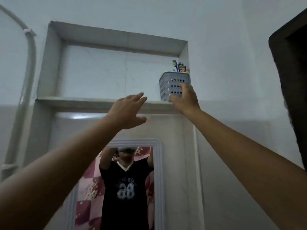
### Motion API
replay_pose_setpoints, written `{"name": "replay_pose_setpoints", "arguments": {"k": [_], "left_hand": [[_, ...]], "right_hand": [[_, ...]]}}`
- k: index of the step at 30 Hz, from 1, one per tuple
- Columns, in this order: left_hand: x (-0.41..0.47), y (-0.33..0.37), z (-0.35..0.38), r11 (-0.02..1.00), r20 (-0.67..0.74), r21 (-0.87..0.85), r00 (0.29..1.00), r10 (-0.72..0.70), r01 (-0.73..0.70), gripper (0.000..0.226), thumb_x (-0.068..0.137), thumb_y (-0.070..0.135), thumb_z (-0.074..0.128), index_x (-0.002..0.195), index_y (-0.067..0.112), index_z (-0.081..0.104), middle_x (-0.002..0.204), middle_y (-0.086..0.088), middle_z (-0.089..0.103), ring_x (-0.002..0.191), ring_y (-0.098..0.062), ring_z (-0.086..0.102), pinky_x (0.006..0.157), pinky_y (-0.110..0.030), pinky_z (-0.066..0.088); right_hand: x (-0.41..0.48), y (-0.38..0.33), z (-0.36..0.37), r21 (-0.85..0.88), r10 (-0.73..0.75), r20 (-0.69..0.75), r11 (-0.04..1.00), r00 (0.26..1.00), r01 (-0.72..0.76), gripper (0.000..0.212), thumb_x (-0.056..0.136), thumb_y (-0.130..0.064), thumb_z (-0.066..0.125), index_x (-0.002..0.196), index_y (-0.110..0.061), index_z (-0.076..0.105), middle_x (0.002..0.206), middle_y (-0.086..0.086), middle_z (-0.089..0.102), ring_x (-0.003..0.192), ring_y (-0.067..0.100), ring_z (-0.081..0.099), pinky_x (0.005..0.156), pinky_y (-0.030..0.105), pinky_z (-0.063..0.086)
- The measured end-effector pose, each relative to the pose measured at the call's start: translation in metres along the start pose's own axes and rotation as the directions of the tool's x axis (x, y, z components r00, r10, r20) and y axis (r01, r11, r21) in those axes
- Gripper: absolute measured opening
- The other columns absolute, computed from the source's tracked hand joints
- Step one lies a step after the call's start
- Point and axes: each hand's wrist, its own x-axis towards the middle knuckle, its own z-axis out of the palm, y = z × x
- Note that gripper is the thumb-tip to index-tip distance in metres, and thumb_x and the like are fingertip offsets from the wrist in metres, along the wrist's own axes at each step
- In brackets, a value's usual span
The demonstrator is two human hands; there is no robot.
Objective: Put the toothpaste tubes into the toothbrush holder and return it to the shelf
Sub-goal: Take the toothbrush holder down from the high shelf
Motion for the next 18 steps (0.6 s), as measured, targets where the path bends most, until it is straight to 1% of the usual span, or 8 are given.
{"name": "replay_pose_setpoints", "arguments": {"k": [2,4,6,8,10,12,15,18], "left_hand": [[0.015,-0.002,0.022,0.999,0.054,0.020,0.998,-0.041,0.040,0.085,0.090,0.055,0.050,0.157,0.021,0.009,0.167,-0.001,0.004,0.154,-0.022,0.013,0.122,-0.043,0.020],[0.019,-0.008,0.048,0.996,0.105,0.046,0.991,-0.080,0.075,0.087,0.091,0.055,0.048,0.157,0.022,0.001,0.167,-0.002,-0.006,0.155,-0.021,-0.001,0.124,-0.043,0.011],[0.017,-0.016,0.071,0.995,0.066,0.074,0.995,-0.071,0.066,0.089,0.092,0.051,0.048,0.156,0.023,-0.006,0.166,-0.001,-0.014,0.154,-0.020,-0.012,0.125,-0.043,0.005],[0.014,-0.022,0.085,0.991,0.006,0.127,0.999,-0.047,0.046,0.090,0.090,0.050,0.047,0.156,0.023,-0.008,0.165,-0.001,-0.016,0.153,-0.020,-0.014,0.127,-0.043,0.004],[0.013,-0.025,0.089,0.987,-0.027,0.153,0.999,-0.038,0.042,0.093,0.087,0.052,0.047,0.156,0.022,-0.008,0.165,-0.001,-0.016,0.153,-0.021,-0.014,0.127,-0.042,0.005],[0.014,-0.026,0.088,0.991,-0.039,0.134,0.999,-0.023,0.028,0.093,0.086,0.051,0.048,0.157,0.023,-0.005,0.165,0.000,-0.014,0.154,-0.020,-0.012,0.127,-0.042,0.006],[0.014,-0.029,0.080,0.998,-0.021,0.067,1.000,-0.020,0.021,0.089,0.087,0.050,0.049,0.157,0.026,-0.001,0.165,0.004,-0.012,0.154,-0.016,-0.011,0.127,-0.041,0.006],[0.015,-0.029,0.072,0.999,0.018,0.028,1.000,-0.022,0.022,0.085,0.089,0.049,0.047,0.156,0.028,0.000,0.165,0.005,-0.011,0.154,-0.014,-0.009,0.127,-0.041,0.007]], "right_hand": [[0.020,0.008,0.010,-0.037,0.045,-0.041,0.998,0.998,-0.046,0.069,0.091,-0.039,0.069,0.148,-0.008,0.043,0.149,0.013,0.046,0.135,0.031,0.050,0.105,0.038,0.049],[0.035,0.011,0.023,-0.045,0.123,-0.051,0.991,0.991,-0.125,0.088,0.086,-0.050,0.073,0.153,-0.006,0.036,0.151,0.015,0.042,0.138,0.033,0.046,0.112,0.049,0.048],[0.049,0.013,0.037,-0.063,0.202,-0.070,0.976,0.977,-0.206,0.110,0.079,-0.060,0.077,0.159,-0.006,0.025,0.155,0.016,0.036,0.142,0.035,0.041,0.115,0.052,0.044],[0.060,0.015,0.046,-0.093,0.232,-0.113,0.966,0.966,-0.243,0.123,0.074,-0.066,0.079,0.162,-0.007,0.017,0.158,0.016,0.034,0.144,0.037,0.039,0.115,0.054,0.041],[0.071,0.014,0.053,-0.072,0.269,-0.155,0.957,0.951,-0.282,0.127,0.070,-0.067,0.082,0.161,-0.007,0.016,0.157,0.016,0.034,0.144,0.036,0.040,0.113,0.055,0.041],[0.079,0.012,0.058,-0.042,0.304,-0.176,0.948,0.936,-0.316,0.130,0.067,-0.063,0.086,0.161,-0.007,0.016,0.156,0.015,0.035,0.143,0.036,0.041,0.112,0.055,0.040],[0.083,0.007,0.058,0.003,0.354,-0.182,0.933,0.917,-0.360,0.131,0.062,-0.060,0.090,0.159,-0.008,0.019,0.154,0.014,0.037,0.141,0.036,0.043,0.111,0.056,0.042],[0.078,0.000,0.049,0.042,0.363,-0.188,0.931,0.913,-0.361,0.131,0.056,-0.062,0.090,0.156,-0.010,0.024,0.152,0.011,0.038,0.141,0.033,0.042,0.109,0.057,0.045]]}}
